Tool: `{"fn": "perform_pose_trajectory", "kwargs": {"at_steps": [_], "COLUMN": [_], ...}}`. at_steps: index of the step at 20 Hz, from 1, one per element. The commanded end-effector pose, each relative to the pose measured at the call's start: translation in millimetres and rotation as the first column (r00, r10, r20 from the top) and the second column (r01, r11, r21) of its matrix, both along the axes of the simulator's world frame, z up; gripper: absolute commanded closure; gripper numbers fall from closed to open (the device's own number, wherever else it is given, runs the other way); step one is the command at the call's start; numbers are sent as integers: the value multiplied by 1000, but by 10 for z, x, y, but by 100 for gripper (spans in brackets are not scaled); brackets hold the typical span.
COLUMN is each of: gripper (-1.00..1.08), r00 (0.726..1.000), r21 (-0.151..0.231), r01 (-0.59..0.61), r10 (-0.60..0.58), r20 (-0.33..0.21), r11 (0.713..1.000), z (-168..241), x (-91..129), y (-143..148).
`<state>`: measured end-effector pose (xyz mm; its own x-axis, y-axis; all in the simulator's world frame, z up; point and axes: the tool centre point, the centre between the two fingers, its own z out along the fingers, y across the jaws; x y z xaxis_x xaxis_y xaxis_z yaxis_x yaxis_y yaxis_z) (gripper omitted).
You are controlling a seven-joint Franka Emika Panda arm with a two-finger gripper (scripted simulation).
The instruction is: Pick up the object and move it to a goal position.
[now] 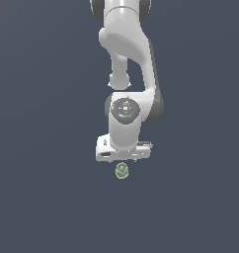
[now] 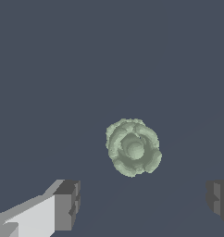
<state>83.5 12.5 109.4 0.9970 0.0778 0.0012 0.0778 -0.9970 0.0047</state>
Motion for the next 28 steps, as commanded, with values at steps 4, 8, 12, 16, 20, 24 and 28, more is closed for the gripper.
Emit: {"fn": "perform_pose_trajectory", "kwargs": {"at_steps": [4,8,12,16,20,24,28], "gripper": [-92,-92,-92,-92,-92,-92,-92], "r00": [1000,1000,1000,1000,1000,1000,1000], "r21": [3,4,4,4,4,4,4], "r01": [-11,-14,-14,-14,-15,-15,-15], "r10": [11,15,14,14,15,15,15], "r20": [-1,-2,-2,-2,-2,-2,-2], "r11": [1000,1000,1000,1000,1000,1000,1000], "z": [-96,-129,-134,-229,-443,-613,-645], "x": [119,154,150,149,145,143,154], "y": [-11,-16,-17,-18,-16,-18,-18]}}
